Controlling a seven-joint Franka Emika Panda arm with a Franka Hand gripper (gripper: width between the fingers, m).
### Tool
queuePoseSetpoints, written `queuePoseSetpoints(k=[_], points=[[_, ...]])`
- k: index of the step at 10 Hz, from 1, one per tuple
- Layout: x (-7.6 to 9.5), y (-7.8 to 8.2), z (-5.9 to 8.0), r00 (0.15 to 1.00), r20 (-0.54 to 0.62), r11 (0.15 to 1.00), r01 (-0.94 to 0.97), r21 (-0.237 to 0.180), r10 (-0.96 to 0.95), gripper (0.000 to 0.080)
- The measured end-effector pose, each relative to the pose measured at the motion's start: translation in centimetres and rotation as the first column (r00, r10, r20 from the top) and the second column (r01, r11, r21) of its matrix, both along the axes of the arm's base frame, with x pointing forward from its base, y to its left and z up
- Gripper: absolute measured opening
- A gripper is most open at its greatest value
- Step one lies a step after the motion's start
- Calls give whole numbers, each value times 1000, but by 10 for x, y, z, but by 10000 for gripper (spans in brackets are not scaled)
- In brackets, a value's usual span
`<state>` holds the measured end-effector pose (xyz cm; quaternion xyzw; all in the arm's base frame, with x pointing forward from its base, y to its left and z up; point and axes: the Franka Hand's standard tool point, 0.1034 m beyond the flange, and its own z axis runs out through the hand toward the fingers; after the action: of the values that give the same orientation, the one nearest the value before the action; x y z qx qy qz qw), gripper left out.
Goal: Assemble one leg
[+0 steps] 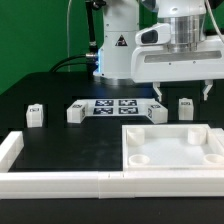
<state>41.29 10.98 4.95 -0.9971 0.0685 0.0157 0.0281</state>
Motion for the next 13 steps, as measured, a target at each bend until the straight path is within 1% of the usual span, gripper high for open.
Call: queuePoseSetpoints(k=[1,3,4,5,6,7,8,9,10,12,13], points=[[-11,-1,-1,994,-111,1000,-9,-6,8,649],[-20,4,-1,967,-254,1000,0,-1,0,649],[-31,6,0,930,-368,1000,0,3,2,649],[-31,10,0,893,-450,1000,3,10,2,649],[-32,12,-1,866,-500,1000,6,14,2,649],[-39,14,-2,814,-580,1000,8,28,9,649],[-42,15,-4,754,-656,998,7,57,32,649],[-41,15,-8,705,-707,997,5,78,52,649],[-40,14,-9,672,-739,997,9,82,55,649],[-38,14,-10,676,-735,996,7,85,58,649],[-38,9,-12,676,-733,995,3,103,74,649]])
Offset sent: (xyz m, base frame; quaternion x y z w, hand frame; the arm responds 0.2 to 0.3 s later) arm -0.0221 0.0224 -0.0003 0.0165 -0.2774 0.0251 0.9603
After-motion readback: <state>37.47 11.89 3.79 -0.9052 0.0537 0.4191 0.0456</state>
